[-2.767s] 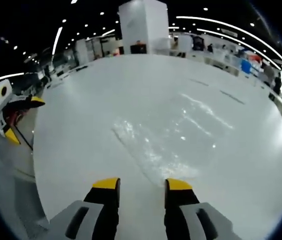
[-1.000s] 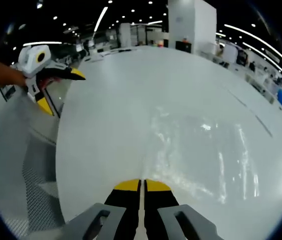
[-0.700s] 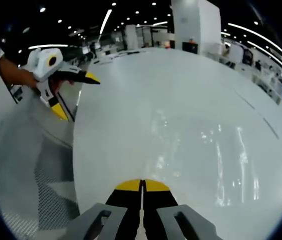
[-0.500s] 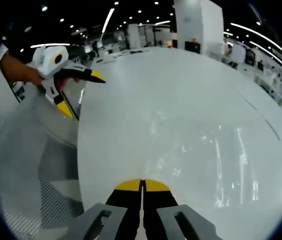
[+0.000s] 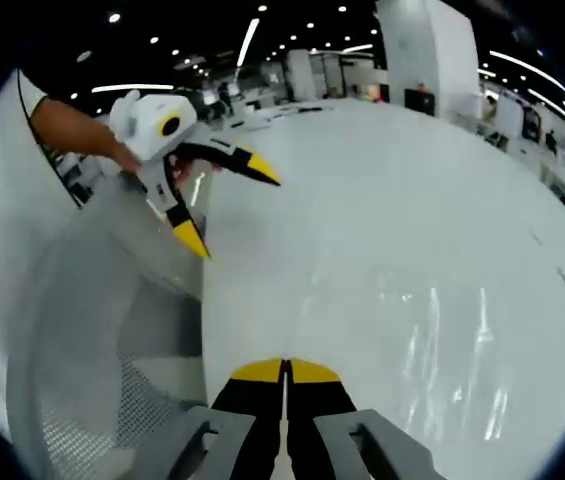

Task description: Open the resealable bag by pulling the two sides of the seal apart until the entire bag opening is separated and visibly accessible.

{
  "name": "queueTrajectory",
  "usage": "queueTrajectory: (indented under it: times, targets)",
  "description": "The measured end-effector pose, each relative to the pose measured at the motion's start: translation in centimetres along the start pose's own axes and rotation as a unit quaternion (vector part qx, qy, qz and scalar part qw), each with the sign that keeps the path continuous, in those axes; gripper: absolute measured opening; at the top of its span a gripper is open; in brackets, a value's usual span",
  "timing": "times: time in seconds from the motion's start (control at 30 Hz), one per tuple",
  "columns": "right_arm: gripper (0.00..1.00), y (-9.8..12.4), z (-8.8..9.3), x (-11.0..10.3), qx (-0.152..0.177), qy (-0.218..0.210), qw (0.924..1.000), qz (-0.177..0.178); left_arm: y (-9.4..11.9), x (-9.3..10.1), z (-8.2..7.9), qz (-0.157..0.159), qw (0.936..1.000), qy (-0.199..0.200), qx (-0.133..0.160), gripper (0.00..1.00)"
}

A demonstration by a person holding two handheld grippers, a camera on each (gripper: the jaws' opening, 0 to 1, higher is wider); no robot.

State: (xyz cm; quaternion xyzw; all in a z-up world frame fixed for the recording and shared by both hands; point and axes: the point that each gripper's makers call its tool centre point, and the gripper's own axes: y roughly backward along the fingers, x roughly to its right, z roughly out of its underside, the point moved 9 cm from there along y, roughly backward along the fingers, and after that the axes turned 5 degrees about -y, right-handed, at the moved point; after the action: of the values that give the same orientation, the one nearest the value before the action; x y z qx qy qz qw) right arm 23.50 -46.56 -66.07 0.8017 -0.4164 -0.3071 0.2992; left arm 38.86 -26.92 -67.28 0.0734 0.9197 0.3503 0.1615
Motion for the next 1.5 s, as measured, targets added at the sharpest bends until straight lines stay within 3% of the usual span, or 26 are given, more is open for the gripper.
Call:
queueTrajectory:
  times: [0.3,0.53,0.7,0.9,1.07,1.2,1.5]
  targets:
    - [0.00,1.3,-0.8,-1.5,0.009,0.027,0.9994,-0.021,-1.6,0.0,-0.7,0.018,0.9984,-0.053,-0.011,0.68]
    - [0.00,1.6,-0.7,-2.5,0.005,0.040,0.9986,-0.035,-2.2,-0.4,-1.2,0.026,0.9973,-0.069,-0.009,0.63]
    - [0.00,1.7,-0.5,-3.1,0.001,0.052,0.9975,-0.048,-2.4,-0.7,-2.0,0.030,0.9939,-0.106,0.003,0.53]
    - [0.00,2.1,-0.5,-3.1,-0.005,0.069,0.9959,-0.058,-2.7,-0.2,-2.8,0.054,0.9838,-0.171,0.010,0.30]
    - [0.00,2.4,-0.8,-3.2,-0.005,0.078,0.9951,-0.060,-2.8,0.2,-3.1,0.068,0.9823,-0.174,0.014,0.18]
    - [0.00,2.4,-0.6,-3.1,-0.010,0.078,0.9953,-0.056,-2.7,0.5,-3.1,0.073,0.9756,-0.207,0.014,0.05]
    - [0.00,2.5,0.4,-2.7,-0.015,0.053,0.9974,-0.047,-2.7,1.3,-3.1,0.096,0.9741,-0.204,0.011,0.00]
